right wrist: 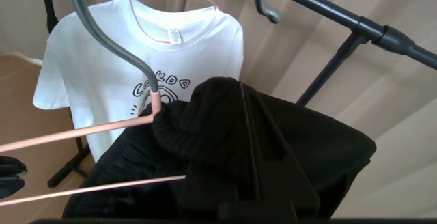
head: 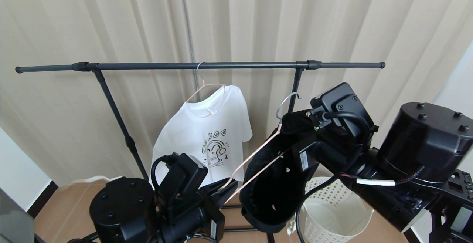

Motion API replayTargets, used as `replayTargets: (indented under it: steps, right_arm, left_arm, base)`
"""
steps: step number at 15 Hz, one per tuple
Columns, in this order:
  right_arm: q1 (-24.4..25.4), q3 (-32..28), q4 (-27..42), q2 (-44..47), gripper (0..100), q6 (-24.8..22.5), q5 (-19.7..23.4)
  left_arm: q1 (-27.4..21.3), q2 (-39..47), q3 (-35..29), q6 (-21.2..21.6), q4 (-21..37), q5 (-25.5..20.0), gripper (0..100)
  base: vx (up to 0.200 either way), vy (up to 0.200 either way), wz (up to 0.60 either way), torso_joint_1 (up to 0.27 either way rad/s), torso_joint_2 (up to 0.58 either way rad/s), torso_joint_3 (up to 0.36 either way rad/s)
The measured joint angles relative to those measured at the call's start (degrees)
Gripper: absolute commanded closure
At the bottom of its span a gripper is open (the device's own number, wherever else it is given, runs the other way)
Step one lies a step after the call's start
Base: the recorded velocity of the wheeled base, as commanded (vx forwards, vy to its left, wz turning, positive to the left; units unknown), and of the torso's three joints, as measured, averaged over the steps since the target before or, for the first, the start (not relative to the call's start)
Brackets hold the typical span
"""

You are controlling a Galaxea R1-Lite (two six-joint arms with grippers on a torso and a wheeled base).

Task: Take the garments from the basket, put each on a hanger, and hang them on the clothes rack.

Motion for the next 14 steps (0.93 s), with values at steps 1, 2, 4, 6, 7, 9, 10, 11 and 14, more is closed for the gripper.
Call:
replayTargets:
  steps: [1,2,4,6,7,9,10,11,14]
  right_arm:
    - [-0.1,-0.1,0.0,-0.1,0,0.0,0.0]
    - [-0.4,-0.3,0.0,-0.4,0,-0.1,-0.1]
    - [-1.3,-0.5,0.1,-0.8,0,-0.2,0.0]
    - [-2.1,-0.7,0.2,-0.9,0,-0.2,0.0]
    - [-2.5,-0.9,0.1,-1.0,0,-0.2,-0.1]
    - [-3.1,-0.9,0.1,-1.1,0,-0.2,0.0]
    - [-3.3,-0.9,0.2,-1.2,0,-0.2,0.0]
    - [-3.6,-0.9,0.2,-1.5,0,-0.3,0.1]
    - [-4.9,0.1,2.0,-3.1,0,-0.4,2.8]
  left_arm:
    - [0.0,0.0,0.7,0.0,-1.0,0.0,100]
    - [0.0,0.1,1.4,0.0,-2.2,0.0,100]
    - [0.0,0.1,2.6,0.0,-4.8,0.1,100]
    - [0.0,0.1,3.3,0.0,-5.3,0.1,100]
    - [0.0,0.1,3.5,0.0,-5.4,0.0,100]
    - [0.3,0.1,3.7,0.0,-5.5,-0.1,100]
    - [0.5,0.1,3.7,0.0,-5.4,-0.1,100]
    - [0.9,0.1,3.7,0.1,-5.4,-0.2,100]
    - [2.2,0.1,4.1,0.2,-5.5,-1.1,100]
  base:
    - [0.0,0.0,0.0,0.0,0.0,0.0]
    - [0.0,0.0,0.0,0.0,0.0,0.0]
    - [0.0,0.0,0.0,0.0,0.0,0.0]
    - [0.0,0.0,0.0,0.0,0.0,0.0]
    - [0.0,0.0,0.0,0.0,0.0,0.0]
    - [0.0,0.0,0.0,0.0,0.0,0.0]
    - [0.0,0.0,0.0,0.0,0.0,0.0]
    - [0.0,0.0,0.0,0.0,0.0,0.0]
    - [0.0,0.0,0.0,0.0,0.0,0.0]
